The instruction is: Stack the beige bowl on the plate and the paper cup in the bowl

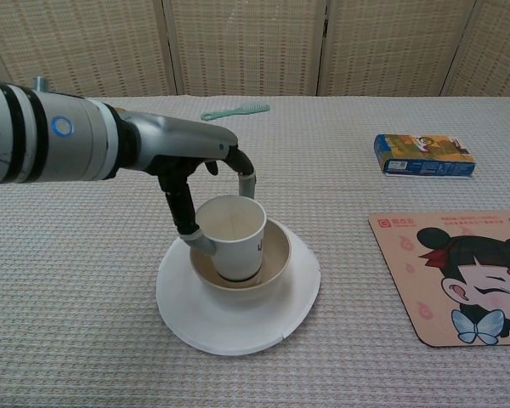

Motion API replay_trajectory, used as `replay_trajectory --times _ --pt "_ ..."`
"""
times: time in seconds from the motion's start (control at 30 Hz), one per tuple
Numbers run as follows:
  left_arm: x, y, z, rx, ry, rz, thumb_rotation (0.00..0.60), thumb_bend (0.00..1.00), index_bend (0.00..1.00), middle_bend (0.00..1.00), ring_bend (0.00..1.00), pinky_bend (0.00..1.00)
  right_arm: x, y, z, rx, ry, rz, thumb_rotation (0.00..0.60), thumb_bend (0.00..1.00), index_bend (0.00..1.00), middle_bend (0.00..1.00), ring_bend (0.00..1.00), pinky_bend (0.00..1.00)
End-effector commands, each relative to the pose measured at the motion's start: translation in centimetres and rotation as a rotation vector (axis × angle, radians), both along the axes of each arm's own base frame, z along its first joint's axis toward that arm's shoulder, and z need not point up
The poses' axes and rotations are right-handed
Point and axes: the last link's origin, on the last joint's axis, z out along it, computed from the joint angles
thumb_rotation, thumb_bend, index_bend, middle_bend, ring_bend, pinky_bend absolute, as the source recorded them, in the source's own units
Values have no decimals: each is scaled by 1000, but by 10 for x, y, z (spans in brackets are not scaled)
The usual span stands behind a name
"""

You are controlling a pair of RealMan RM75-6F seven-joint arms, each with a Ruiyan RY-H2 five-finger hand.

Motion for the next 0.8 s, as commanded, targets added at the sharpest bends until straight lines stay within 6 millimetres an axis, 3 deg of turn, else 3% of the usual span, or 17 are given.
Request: replay_trajectory --times 0.03,0.8 --pt "-1 1 -3 -5 -1 -1 600 212 497 163 0 171 0 0 0 0 0 2 600 191 0 0 0 0" --pt "-10 10 -18 5 10 -27 600 212 506 167 0 170 -2 1 3 -8 -6 1 600 191 0 0 0 0"
